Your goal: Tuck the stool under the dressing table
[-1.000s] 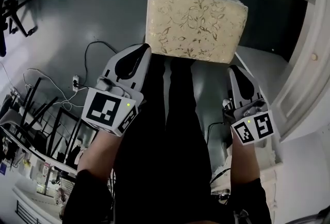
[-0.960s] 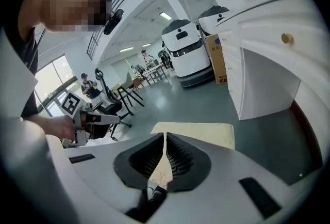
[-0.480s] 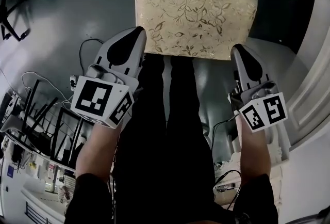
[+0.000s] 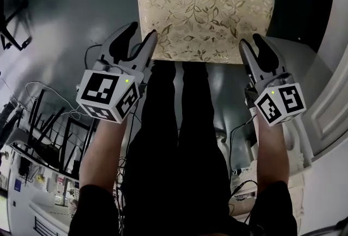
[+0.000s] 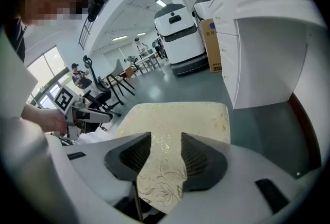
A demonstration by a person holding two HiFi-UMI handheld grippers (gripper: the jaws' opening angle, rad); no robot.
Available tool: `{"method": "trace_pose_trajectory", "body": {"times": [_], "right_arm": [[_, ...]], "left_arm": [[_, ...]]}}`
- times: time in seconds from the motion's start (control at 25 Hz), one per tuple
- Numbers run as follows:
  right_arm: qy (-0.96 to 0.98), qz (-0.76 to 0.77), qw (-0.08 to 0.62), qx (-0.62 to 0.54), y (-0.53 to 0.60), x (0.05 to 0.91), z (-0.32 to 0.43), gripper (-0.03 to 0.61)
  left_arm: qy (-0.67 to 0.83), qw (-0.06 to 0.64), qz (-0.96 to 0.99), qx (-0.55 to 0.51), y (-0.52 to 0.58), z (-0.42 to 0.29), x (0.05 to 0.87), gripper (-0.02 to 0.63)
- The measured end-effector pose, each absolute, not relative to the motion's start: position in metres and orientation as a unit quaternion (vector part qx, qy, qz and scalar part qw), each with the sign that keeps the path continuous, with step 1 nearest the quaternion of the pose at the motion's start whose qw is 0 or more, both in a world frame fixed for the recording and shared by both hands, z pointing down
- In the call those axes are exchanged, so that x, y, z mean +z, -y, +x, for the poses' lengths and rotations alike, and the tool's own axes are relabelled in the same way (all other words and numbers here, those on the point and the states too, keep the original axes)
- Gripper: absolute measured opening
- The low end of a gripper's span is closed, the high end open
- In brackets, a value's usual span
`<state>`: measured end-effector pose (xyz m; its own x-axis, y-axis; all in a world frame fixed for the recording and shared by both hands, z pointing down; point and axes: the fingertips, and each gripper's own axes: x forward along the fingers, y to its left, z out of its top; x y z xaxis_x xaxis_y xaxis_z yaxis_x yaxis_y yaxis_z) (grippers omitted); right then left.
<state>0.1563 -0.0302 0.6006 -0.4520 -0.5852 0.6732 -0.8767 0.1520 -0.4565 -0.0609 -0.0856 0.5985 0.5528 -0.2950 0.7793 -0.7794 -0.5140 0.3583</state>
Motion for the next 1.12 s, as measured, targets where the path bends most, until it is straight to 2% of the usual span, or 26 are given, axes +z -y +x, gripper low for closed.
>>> {"method": "trace_pose_trajectory", "body": {"times": [0.08, 0.16, 0.28, 0.52, 0.76, 1.12], "right_arm": [[0.735, 0.491, 0.179, 0.432, 0.030, 0.609, 0.158, 0.224], [0.732, 0.487, 0.186, 0.438, 0.027, 0.616, 0.160, 0.248], [0.721, 0.495, 0.196, 0.443, 0.024, 0.628, 0.170, 0.290], [0.700, 0.526, 0.209, 0.436, 0.024, 0.644, 0.189, 0.348], [0.702, 0.516, 0.238, 0.430, 0.024, 0.649, 0.179, 0.436], [0.667, 0.502, 0.214, 0.507, 0.019, 0.680, 0.195, 0.446]], "left_arm": [[0.340, 0.385, 0.788, 0.339, 0.083, -0.065, 0.610, 0.247], [0.346, 0.413, 0.771, 0.339, 0.078, -0.068, 0.621, 0.309], [0.346, 0.437, 0.757, 0.340, 0.072, -0.067, 0.635, 0.360], [0.342, 0.440, 0.746, 0.363, 0.067, -0.059, 0.658, 0.476], [0.359, 0.421, 0.736, 0.391, 0.071, -0.058, 0.670, 0.534], [0.344, 0.472, 0.721, 0.374, 0.069, -0.052, 0.682, 0.552]]}}
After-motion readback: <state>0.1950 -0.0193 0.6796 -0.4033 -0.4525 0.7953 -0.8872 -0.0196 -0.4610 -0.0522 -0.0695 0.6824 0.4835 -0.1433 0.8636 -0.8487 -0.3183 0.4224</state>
